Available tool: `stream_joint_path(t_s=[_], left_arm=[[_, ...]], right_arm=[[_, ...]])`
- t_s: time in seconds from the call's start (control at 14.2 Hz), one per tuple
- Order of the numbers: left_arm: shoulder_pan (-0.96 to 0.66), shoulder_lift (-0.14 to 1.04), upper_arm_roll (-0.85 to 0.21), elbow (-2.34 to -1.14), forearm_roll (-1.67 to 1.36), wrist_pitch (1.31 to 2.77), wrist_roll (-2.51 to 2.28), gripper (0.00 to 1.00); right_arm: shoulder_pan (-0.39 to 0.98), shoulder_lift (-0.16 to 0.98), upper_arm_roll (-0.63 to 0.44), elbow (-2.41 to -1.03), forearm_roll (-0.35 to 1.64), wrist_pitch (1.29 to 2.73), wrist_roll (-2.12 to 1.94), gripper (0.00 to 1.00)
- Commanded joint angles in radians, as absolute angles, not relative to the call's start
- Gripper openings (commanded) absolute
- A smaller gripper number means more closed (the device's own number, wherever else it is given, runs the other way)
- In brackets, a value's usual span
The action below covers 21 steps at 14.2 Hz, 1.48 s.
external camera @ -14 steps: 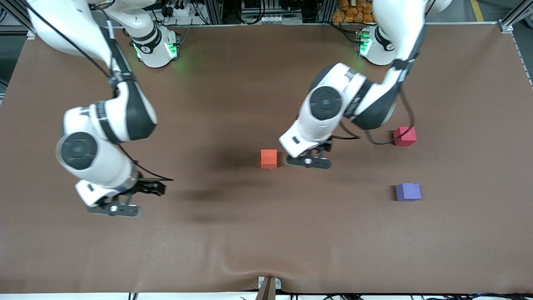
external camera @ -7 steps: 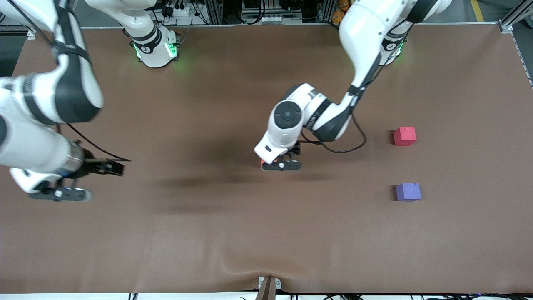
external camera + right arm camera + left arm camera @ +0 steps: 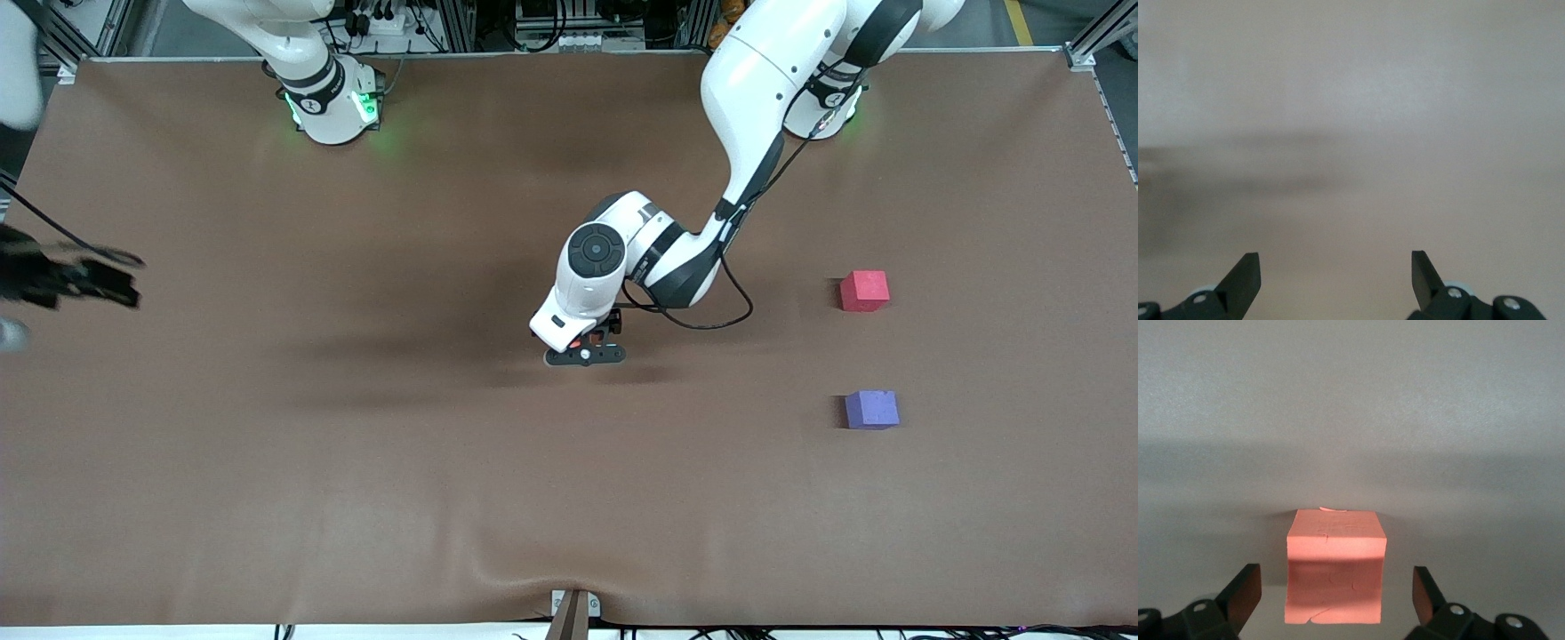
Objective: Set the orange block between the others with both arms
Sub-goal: 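Lift the orange cube with the left gripper toward the pink cube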
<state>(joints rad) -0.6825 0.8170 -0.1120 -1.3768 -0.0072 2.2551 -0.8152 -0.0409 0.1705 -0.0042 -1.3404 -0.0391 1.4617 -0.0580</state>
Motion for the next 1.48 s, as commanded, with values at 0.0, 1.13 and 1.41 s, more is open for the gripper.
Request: stream_joint_path(t_s=[0.0,1.13,1.41], left_arm=[[-0.696,0.850,-0.100,-1.347,-0.015,2.270,-0.830,1.00],[-0.692,0.842,-0.103,-1.353,-0.012,2.278,-0.819,0.00],[-0.658,0.735,-0.100,-1.359,-0.009,2.159,-0.822,0.00]], right_arm=[[-0.046,0.026,-0.006,-1.466,-0.020,1.457,-0.071,1.00],[-0.072,-0.054,-0.009,-1.522,-0.014,1.411,0.074,1.00],[-0.063,-0.049,-0.003,-1.522,-0.008,1.413,0.080,1.00]])
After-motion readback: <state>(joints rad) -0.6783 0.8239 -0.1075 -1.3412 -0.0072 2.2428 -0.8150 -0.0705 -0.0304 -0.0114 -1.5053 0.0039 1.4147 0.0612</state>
